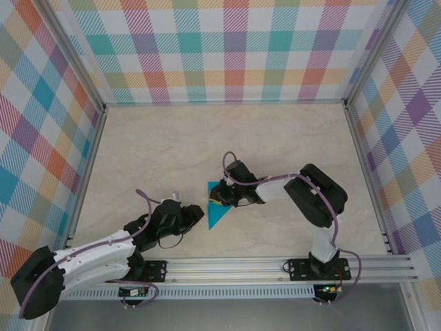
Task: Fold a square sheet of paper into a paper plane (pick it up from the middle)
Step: Fourth fold the wing at the center of the table.
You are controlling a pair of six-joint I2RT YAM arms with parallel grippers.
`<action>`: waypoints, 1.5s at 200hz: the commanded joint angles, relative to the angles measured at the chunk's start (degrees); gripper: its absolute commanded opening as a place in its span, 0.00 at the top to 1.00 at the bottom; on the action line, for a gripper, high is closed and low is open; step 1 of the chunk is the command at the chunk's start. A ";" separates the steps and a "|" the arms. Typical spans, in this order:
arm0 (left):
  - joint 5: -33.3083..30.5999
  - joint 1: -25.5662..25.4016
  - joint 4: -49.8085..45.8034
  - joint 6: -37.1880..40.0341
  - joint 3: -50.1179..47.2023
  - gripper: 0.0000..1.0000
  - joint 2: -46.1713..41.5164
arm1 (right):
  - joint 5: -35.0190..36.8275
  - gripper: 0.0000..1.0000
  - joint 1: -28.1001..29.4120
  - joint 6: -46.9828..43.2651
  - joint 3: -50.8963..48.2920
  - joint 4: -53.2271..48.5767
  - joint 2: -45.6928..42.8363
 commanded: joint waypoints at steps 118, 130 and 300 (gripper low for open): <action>4.52 0.30 11.38 5.40 11.55 0.85 26.92 | 0.28 0.82 -0.08 -1.12 0.12 -12.61 1.64; 4.07 0.26 10.78 5.65 11.71 0.86 27.79 | 0.30 0.82 -0.16 -1.11 0.17 -12.62 1.68; -4.00 -2.02 -2.94 1.42 8.02 1.00 32.69 | -4.26 0.91 -5.51 -17.06 3.84 -16.03 -9.23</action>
